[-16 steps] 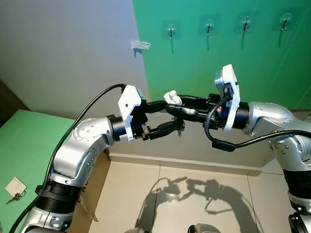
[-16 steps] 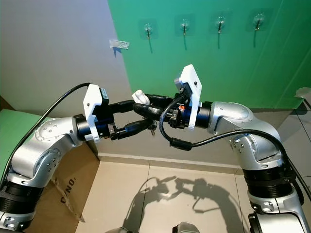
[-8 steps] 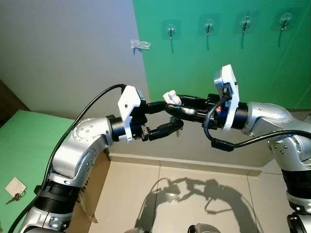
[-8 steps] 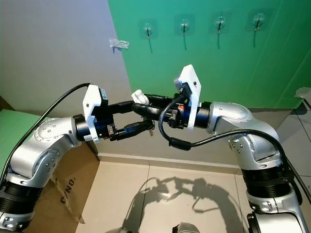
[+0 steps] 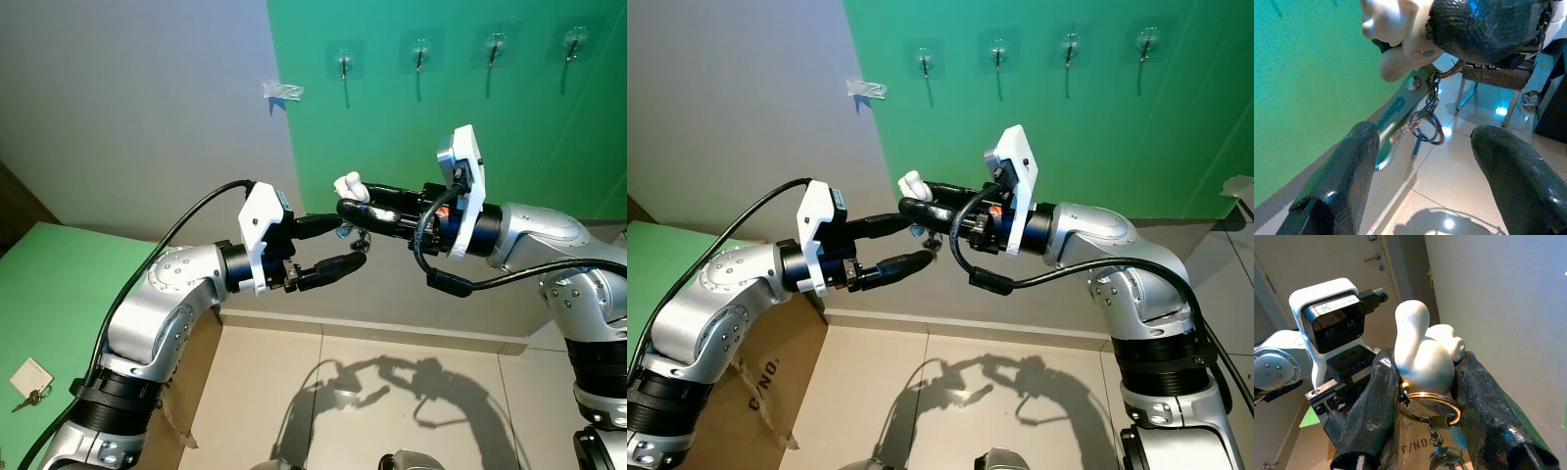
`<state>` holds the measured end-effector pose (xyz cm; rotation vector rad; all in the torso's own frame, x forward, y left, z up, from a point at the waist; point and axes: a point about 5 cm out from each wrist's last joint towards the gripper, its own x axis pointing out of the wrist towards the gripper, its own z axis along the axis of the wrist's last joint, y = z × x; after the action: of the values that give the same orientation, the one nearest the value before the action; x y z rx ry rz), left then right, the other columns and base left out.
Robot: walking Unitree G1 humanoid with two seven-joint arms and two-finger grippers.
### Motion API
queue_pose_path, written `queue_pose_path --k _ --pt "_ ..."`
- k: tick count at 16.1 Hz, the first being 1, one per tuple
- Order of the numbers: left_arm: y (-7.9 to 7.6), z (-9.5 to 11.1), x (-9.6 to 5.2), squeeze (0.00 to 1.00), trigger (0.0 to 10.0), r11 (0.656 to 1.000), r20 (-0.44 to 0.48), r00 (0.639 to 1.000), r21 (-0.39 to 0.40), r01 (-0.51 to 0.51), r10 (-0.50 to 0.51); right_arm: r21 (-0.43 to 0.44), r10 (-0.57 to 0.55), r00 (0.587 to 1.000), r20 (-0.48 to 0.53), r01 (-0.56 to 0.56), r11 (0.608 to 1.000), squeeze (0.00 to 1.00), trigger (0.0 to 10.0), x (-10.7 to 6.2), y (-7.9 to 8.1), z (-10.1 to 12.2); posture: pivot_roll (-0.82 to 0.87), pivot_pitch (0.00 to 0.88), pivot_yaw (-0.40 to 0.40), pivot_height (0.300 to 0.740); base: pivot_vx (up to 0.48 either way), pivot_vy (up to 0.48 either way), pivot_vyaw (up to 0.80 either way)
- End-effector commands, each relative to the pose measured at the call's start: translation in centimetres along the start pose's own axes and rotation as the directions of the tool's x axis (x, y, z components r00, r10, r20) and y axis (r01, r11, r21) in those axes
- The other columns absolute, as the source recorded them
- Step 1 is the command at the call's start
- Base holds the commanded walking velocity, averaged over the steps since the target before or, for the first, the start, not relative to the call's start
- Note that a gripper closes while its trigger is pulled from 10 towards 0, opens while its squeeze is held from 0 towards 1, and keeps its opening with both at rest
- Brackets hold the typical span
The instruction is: Hang keys on a hook
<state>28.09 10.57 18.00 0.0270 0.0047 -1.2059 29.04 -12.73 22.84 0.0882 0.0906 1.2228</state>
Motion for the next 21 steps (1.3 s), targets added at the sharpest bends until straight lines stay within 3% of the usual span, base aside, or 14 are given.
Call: queue_pose_path --k 1,8,9,10,11,21 --pt "0.3 0.0 -0.4 0.00 10.0 1.000 -0.015 1.000 0.013 -0.015 0.016 -0.033 0.016 0.999 0.030 -0.015 0.999 0.00 0.0 0.3 0.2 1.1 -0.24 0.058 0.108 0.740 0.000 0.000 0.00" --pt "0.5 -0.2 -0.2 0.00 10.0 1.000 -0.011 1.000 0.006 -0.023 0.023 -0.037 0.043 0.998 0.055 -0.041 0.998 0.00 0.0 0.6 0.7 1.9 -0.24 0.059 0.106 0.740 0.000 0.000 0.00" --pt "0.5 -0.2 -0.1 0.00 9.2 1.000 -0.010 1.000 0.006 -0.024 0.024 -0.038 0.044 0.997 0.060 -0.042 0.998 0.00 0.0 0.6 0.8 2.0 -0.24 0.059 0.106 0.740 0.000 0.000 0.00" --pt "0.6 -0.2 0.0 0.00 1.2 1.000 -0.009 1.000 0.007 -0.030 0.030 -0.040 0.046 0.997 0.066 -0.044 0.998 0.00 0.0 0.7 0.9 2.1 -0.24 0.060 0.106 0.740 0.000 0.000 0.00" --pt "0.6 -0.2 0.0 0.00 0.0 0.999 -0.008 0.999 0.006 -0.032 0.032 -0.041 0.047 0.996 0.070 -0.045 0.998 0.00 0.0 0.8 1.0 2.2 -0.24 0.060 0.105 0.740 0.000 0.000 0.00" --pt "0.9 0.4 0.1 0.00 0.0 0.998 0.020 0.998 0.014 -0.054 0.054 -0.047 0.038 0.998 0.050 -0.036 0.998 0.00 0.0 0.8 0.9 1.7 -0.24 0.056 0.105 0.740 0.000 0.000 0.00"
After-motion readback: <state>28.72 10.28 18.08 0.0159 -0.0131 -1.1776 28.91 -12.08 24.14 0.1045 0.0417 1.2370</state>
